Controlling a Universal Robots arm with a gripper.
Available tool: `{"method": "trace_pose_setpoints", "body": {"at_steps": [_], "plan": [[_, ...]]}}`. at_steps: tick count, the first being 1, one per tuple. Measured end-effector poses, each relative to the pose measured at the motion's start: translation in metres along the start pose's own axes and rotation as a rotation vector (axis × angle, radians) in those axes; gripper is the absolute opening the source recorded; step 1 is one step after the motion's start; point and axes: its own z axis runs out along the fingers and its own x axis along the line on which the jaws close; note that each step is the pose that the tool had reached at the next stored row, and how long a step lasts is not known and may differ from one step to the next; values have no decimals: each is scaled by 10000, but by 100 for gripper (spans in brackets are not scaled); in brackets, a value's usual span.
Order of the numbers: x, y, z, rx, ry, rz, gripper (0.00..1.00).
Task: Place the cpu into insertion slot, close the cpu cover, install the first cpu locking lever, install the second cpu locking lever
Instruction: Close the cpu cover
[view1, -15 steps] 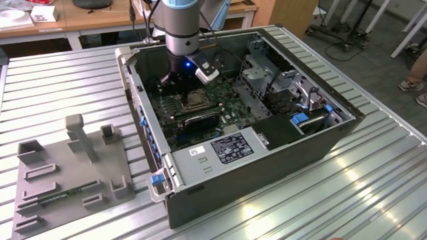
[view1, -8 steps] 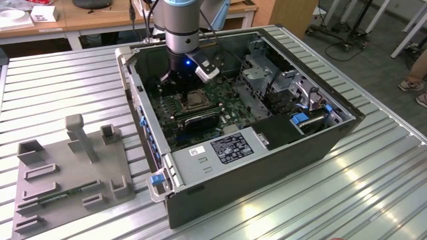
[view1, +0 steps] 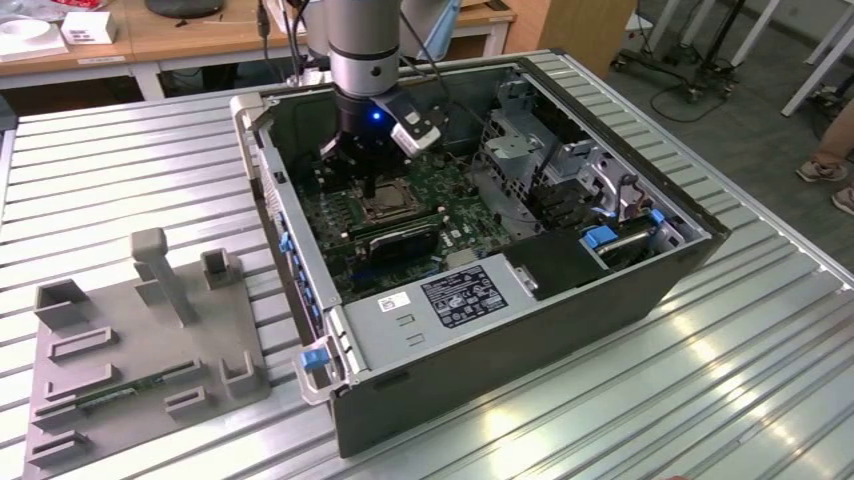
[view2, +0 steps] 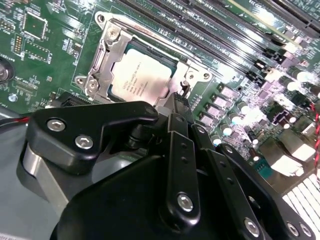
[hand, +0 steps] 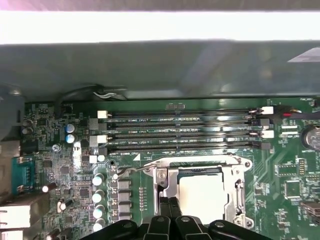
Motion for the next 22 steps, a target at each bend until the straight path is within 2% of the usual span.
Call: {"method": "trace_pose_setpoints", "body": {"at_steps": [2,10,12,13,14,19,22], "plan": [[-1,1,-28,1,0,0,10],[-19,2,-34,3,2,-1,10],[-53,3,-32,1,0,0,10],[-107,6,-29,1,1,0,10],[-220,10,-24,1,0,-1,10],[-305,14,-20,1,1,-1,10],[-309,14,-20,0,0,1,10]]}}
